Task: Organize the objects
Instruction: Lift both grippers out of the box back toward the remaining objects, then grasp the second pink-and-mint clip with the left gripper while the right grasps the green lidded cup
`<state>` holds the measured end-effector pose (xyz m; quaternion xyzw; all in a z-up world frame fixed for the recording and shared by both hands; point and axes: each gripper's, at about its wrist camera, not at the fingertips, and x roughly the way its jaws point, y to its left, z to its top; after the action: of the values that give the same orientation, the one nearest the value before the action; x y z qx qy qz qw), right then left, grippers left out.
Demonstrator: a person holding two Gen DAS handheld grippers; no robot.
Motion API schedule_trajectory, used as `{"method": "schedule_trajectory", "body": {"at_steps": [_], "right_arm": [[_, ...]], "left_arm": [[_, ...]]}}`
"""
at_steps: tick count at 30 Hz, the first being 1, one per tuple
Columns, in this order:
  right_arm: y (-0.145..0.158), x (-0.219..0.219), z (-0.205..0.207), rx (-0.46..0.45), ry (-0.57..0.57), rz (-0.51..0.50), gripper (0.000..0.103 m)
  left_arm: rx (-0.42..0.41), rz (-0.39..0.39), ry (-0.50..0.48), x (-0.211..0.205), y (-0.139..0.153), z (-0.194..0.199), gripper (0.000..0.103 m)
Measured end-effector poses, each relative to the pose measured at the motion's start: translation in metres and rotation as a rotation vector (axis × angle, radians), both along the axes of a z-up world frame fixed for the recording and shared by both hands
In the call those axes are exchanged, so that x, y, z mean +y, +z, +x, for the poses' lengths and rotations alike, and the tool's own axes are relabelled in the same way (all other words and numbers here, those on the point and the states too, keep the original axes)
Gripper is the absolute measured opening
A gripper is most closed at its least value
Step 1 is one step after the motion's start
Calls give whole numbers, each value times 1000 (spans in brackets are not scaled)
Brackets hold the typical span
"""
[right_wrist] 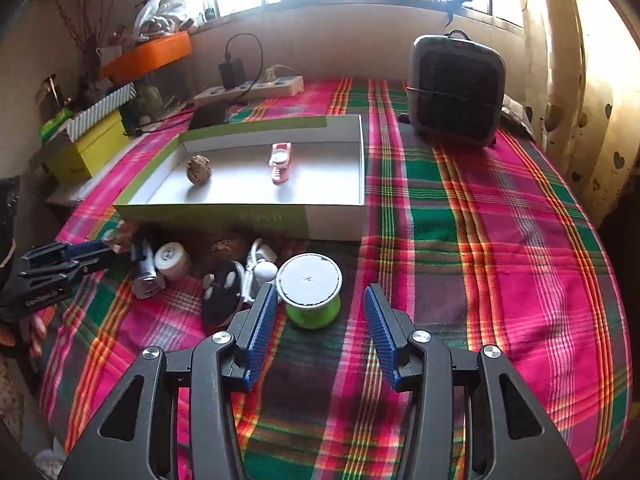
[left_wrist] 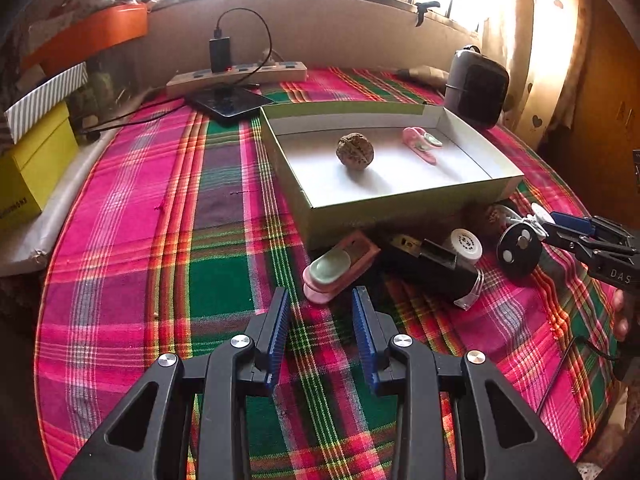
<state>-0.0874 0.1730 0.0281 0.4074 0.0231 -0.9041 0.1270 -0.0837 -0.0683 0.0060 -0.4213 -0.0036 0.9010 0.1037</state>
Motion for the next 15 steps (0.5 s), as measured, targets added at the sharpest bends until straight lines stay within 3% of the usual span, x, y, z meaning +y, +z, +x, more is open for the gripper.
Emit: {"method": "schedule_trajectory", "body": {"at_steps": [7, 15], "right_arm": [[-1, 12, -6, 1, -51, 17, 46], [-7, 0, -16, -17, 12, 21, 46]], "left_arm": [[6, -30, -12, 3, 1, -7, 30], [5, -60, -42, 10, 1, -13, 30]]}}
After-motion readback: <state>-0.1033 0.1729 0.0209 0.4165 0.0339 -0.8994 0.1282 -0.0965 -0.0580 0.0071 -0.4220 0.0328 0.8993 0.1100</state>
